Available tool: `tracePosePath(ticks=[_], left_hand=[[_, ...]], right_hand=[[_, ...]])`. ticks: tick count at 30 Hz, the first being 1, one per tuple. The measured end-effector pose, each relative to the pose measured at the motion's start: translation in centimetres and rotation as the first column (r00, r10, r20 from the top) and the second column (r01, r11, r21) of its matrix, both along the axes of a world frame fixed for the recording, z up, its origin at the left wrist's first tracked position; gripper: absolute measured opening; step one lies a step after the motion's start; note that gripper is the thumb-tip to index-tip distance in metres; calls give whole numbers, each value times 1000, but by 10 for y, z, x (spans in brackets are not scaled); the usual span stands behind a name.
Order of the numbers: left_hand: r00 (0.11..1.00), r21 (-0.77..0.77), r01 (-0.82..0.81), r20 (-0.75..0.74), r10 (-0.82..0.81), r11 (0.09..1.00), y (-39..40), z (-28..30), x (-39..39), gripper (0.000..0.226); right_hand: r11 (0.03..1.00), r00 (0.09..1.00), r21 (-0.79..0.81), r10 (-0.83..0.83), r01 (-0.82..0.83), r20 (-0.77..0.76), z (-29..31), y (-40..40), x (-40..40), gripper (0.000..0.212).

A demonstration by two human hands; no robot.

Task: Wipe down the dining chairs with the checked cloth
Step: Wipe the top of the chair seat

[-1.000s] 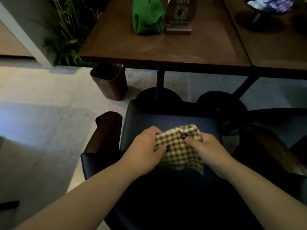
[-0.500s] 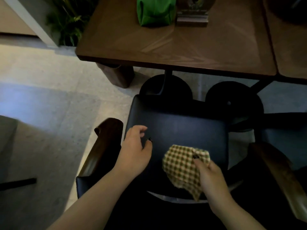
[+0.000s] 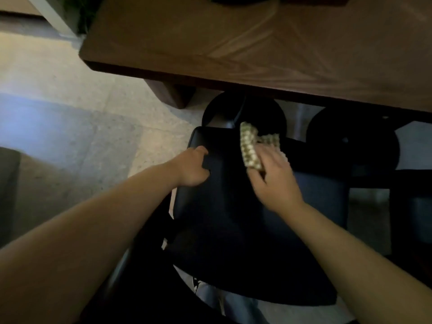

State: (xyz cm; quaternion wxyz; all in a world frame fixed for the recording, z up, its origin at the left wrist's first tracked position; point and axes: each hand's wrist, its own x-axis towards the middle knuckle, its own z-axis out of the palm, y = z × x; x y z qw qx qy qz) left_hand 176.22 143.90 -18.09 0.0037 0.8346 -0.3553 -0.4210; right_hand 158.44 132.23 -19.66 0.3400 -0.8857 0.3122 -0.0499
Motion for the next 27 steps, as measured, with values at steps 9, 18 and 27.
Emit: tracePosePath(ticks=[9, 18, 27], left_hand=[[914, 249, 384, 37, -405, 889, -28, -84, 52, 115], [865, 312, 466, 37, -501, 828, -31, -120, 53, 136], [891, 243, 431, 42, -453, 869, -26, -129, 60, 140]], right_hand=[[974, 873, -27, 191, -227, -449, -113, 13, 35, 72], [901, 854, -205, 259, -381, -452, -161, 47, 28, 75], [977, 972, -206, -94, 48, -217, -149, -41, 101, 66]])
